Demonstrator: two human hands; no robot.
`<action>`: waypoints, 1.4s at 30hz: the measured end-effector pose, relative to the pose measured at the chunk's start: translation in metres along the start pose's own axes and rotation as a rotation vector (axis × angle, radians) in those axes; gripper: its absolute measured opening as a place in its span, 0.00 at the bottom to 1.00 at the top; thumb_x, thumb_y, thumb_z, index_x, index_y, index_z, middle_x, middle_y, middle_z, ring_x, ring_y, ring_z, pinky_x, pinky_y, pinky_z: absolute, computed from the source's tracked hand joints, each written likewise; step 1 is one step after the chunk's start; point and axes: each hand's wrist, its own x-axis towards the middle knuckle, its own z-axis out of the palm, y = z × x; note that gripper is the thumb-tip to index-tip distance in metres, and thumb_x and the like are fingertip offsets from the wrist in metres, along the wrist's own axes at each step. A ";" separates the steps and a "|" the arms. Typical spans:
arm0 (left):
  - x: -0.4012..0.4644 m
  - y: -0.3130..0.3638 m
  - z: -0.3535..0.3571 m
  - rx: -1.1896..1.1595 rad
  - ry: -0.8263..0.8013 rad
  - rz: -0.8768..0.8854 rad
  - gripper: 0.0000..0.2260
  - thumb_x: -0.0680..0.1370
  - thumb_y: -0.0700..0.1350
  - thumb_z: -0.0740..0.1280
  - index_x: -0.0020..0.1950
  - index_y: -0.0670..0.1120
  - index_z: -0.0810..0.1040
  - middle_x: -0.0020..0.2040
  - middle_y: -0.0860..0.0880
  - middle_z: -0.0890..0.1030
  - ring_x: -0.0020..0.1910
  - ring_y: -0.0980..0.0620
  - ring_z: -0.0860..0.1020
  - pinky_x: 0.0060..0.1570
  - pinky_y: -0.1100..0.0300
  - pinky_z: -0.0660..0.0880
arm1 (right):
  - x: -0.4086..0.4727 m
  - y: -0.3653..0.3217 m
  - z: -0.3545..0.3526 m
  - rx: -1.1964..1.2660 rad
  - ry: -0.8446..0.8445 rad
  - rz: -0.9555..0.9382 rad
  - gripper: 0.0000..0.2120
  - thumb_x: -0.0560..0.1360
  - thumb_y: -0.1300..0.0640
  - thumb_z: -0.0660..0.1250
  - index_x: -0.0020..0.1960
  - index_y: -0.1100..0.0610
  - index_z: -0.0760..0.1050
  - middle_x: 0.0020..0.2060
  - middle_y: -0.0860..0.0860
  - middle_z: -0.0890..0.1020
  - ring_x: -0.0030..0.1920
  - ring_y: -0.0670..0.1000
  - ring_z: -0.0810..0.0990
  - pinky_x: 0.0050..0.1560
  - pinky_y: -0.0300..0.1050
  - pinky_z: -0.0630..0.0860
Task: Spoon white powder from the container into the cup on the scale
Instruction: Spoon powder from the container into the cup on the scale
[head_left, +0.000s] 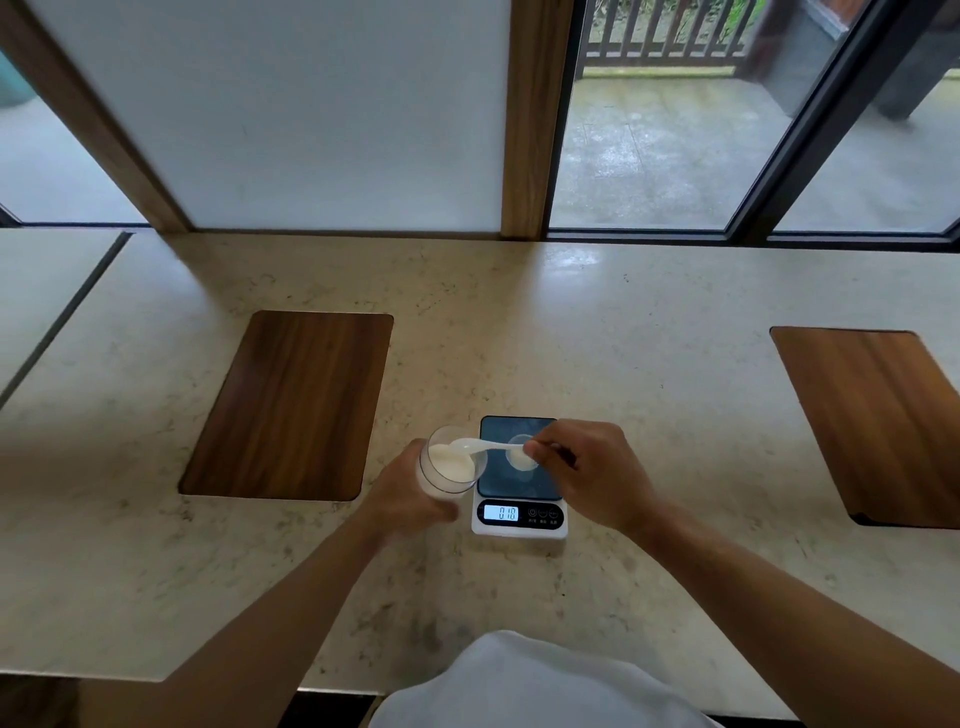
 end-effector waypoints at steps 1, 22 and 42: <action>0.000 0.002 0.000 0.006 -0.008 0.009 0.38 0.63 0.41 0.85 0.70 0.49 0.73 0.63 0.49 0.81 0.60 0.48 0.80 0.66 0.51 0.80 | 0.000 -0.002 0.002 -0.004 -0.015 -0.021 0.06 0.77 0.59 0.71 0.44 0.61 0.83 0.34 0.52 0.84 0.27 0.45 0.75 0.28 0.35 0.73; -0.002 0.013 -0.002 -0.054 -0.056 0.018 0.40 0.63 0.39 0.84 0.72 0.49 0.72 0.63 0.48 0.82 0.61 0.47 0.81 0.66 0.44 0.79 | 0.011 -0.005 0.016 -0.205 -0.091 -0.209 0.10 0.80 0.58 0.67 0.47 0.63 0.83 0.34 0.55 0.82 0.29 0.54 0.77 0.28 0.51 0.78; 0.003 0.009 -0.003 0.074 -0.114 0.028 0.42 0.62 0.43 0.84 0.73 0.53 0.70 0.61 0.53 0.81 0.60 0.52 0.80 0.60 0.56 0.80 | 0.021 -0.001 0.029 -0.135 -0.203 0.122 0.14 0.81 0.55 0.63 0.43 0.60 0.83 0.35 0.51 0.83 0.32 0.49 0.78 0.35 0.48 0.80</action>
